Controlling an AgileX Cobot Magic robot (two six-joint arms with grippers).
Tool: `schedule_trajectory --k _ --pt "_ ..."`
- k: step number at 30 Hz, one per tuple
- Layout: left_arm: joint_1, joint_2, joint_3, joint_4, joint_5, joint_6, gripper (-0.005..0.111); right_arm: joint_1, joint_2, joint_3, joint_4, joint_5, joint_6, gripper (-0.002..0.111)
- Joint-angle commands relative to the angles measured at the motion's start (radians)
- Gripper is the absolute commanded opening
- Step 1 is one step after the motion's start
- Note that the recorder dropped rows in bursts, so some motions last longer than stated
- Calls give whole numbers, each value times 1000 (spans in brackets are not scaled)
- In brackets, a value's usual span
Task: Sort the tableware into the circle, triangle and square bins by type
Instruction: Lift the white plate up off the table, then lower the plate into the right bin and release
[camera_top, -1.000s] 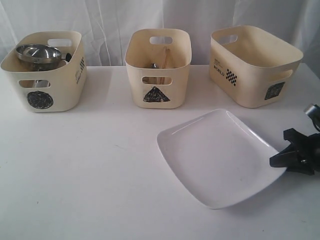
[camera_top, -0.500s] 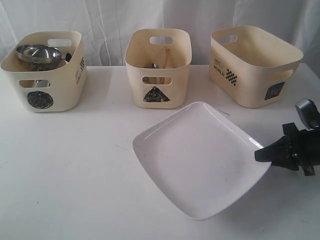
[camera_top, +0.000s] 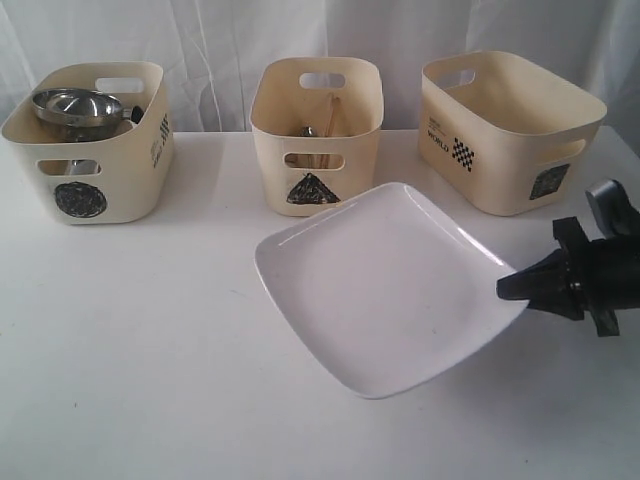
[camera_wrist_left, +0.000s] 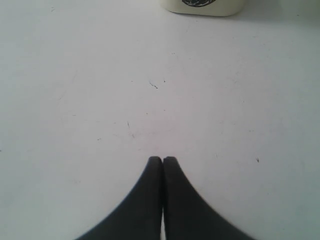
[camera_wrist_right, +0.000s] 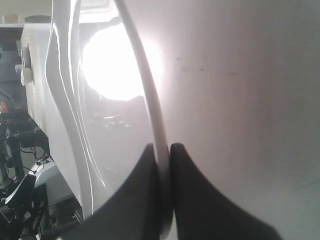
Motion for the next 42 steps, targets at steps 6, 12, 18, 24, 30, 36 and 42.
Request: schedule_trajectory --k 6,12,18,24,30,36,42 --pt "0 -5 5 -9 39 1 0 30 -200 -135 114 64 162 0" --pt "0 -5 5 -9 39 1 0 30 -222 -382 260 64 286 0" --pt "0 -5 5 -9 39 1 0 30 -197 -604 281 -106 421 0" --pt "0 -5 5 -9 39 1 0 30 -166 -712 280 -345 470 0" --pt "0 -5 5 -9 39 1 0 30 -164 -731 277 -600 470 0" --pt "0 -5 5 -9 39 1 0 30 -162 -731 -63 -843 466 0" --pt "0 -5 5 -9 39 1 0 30 -102 -731 -393 -868 446 0"
